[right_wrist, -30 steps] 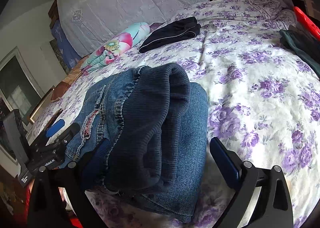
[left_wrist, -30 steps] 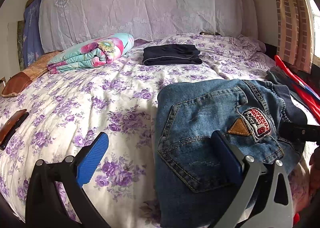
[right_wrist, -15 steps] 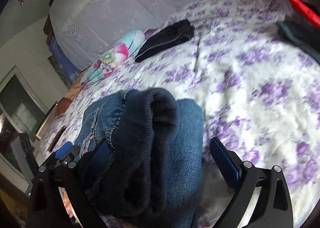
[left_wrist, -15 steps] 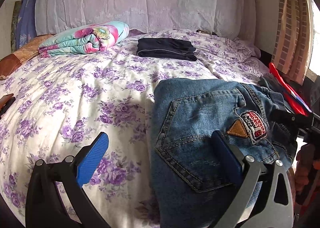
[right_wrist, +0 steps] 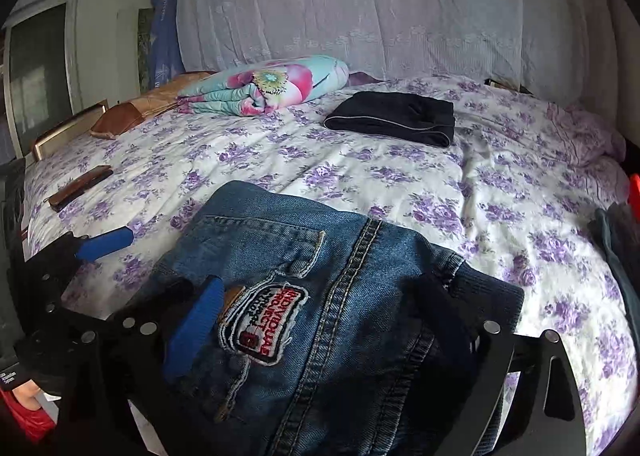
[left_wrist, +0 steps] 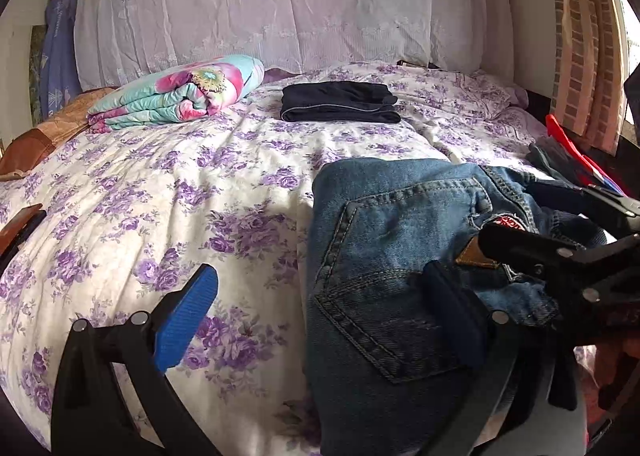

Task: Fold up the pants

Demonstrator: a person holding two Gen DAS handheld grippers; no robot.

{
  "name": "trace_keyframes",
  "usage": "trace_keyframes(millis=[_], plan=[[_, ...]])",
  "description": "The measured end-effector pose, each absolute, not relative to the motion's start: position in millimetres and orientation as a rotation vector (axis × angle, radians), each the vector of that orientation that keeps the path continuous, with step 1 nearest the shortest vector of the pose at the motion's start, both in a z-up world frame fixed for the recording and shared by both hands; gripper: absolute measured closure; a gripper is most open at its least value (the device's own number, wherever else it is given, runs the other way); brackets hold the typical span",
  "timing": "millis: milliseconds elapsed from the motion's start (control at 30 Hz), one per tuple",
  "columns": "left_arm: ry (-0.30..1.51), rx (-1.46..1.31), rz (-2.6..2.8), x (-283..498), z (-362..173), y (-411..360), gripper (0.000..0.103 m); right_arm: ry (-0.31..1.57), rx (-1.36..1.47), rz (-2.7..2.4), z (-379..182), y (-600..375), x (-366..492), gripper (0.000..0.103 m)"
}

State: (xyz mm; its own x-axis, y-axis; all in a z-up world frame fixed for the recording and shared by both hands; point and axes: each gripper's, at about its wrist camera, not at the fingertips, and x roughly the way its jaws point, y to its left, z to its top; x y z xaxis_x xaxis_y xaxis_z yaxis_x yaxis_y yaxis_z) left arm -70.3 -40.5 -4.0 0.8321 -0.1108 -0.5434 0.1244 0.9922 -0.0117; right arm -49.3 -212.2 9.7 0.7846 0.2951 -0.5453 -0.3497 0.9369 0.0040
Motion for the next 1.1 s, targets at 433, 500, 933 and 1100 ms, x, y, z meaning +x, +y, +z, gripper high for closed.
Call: trace_keyframes(millis=[433,500,933,1100], plan=[[0.574,0.013,-0.133,-71.0,-4.4,-38.2,0.004,0.647,0.121,0.299,-29.8,-280.5,-77.3,0.003],[0.571,0.019,-0.126,-71.7,-4.1,-39.6,0.004,0.654,0.124,0.304,-25.9,-282.4,-77.3,0.004],[0.588,-0.019,-0.148,-69.5,-5.0,-35.1,0.004,0.748,0.492,0.443,-29.6,-330.9,-58.4,0.003],[0.600,-0.047,-0.162,-69.0,-5.6,-32.1,0.004,0.811,0.518,0.482,-50.0,-328.4,-35.9,0.003]])
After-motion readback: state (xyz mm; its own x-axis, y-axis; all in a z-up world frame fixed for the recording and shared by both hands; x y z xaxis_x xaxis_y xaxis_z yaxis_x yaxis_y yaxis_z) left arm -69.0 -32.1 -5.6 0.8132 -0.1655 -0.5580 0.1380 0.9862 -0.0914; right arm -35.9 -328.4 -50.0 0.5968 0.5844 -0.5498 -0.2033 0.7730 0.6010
